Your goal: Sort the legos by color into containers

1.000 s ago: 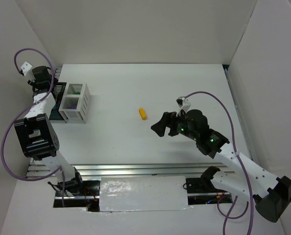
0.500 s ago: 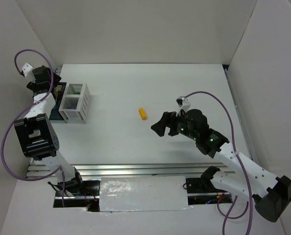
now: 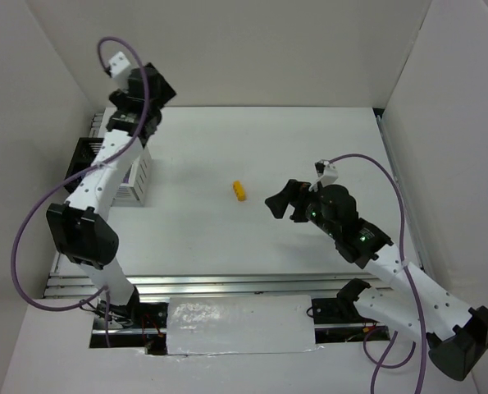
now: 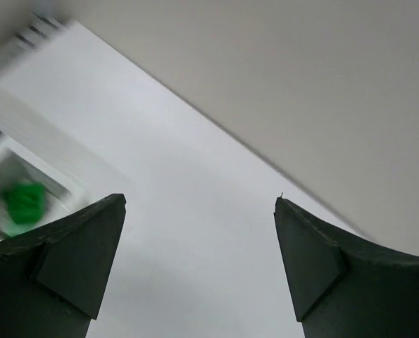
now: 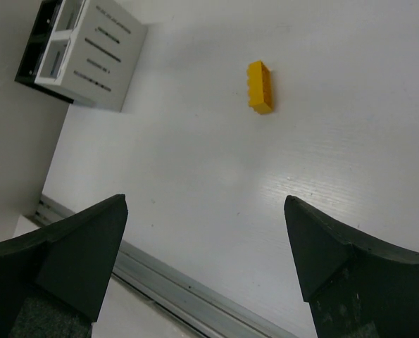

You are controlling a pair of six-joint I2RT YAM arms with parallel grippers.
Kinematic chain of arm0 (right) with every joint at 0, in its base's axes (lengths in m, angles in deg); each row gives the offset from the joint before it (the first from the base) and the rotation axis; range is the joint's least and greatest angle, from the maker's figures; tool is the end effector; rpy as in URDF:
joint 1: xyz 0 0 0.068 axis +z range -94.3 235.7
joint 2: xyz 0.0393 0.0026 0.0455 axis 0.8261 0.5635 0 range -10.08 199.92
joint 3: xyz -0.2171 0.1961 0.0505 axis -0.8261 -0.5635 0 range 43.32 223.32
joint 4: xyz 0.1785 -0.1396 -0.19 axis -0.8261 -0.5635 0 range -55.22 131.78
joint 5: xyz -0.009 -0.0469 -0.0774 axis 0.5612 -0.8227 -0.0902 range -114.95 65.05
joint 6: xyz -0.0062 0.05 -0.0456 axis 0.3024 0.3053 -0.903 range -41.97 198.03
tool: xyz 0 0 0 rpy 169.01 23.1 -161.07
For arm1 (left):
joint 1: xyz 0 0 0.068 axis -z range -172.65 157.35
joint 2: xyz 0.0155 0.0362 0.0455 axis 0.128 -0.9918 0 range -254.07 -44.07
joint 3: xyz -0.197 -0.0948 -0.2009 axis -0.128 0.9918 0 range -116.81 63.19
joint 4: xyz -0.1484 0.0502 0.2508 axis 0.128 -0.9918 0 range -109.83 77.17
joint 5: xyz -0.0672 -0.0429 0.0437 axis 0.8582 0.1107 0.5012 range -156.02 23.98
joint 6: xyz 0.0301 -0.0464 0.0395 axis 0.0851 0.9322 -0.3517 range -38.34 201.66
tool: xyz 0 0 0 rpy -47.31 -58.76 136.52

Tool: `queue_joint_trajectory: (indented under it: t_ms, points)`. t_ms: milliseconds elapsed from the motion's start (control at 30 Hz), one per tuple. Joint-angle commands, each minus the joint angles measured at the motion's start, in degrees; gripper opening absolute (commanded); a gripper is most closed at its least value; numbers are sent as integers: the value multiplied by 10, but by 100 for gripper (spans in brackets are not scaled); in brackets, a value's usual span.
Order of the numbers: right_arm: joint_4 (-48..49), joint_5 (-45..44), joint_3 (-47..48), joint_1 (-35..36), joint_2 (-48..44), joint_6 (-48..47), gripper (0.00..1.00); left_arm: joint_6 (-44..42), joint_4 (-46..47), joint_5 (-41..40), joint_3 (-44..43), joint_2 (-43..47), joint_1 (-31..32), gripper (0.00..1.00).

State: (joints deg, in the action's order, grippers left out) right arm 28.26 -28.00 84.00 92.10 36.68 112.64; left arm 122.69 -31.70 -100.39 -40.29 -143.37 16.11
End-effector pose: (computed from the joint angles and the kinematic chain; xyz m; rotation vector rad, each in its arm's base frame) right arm 0.1862 0.1338 0.3107 0.0063 1.9916 0.7727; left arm 0.4573 -0.0393 0.4487 -0.8794 1.5505 -0.0766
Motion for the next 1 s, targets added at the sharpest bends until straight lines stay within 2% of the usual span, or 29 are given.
queue_joint_trajectory:
  t_ms: [0,167,333,500,733,800,867,967]
  points:
    - [-16,-66,11,-6,-35,30,100,74,-102,-11,60,-13,76,99]
    - [-59,-66,30,-8,-33,29,100,126,-154,-15,51,-86,200,99]
    - [-54,-34,9,-10,-42,32,100,175,-168,-38,29,-173,288,100]
    - [-54,-23,-7,-10,-65,24,100,221,-192,-35,15,-222,306,98]
    - [-45,-19,-20,-10,-76,11,100,223,-182,-28,2,-272,309,91]
    - [-41,-19,-20,-10,-72,9,100,222,-174,-24,8,-277,308,83]
    - [-39,-18,-22,-10,-71,7,100,218,-159,-21,18,-278,308,69]
    - [-34,-17,-23,-10,-69,5,100,211,-157,-14,17,-290,308,70]
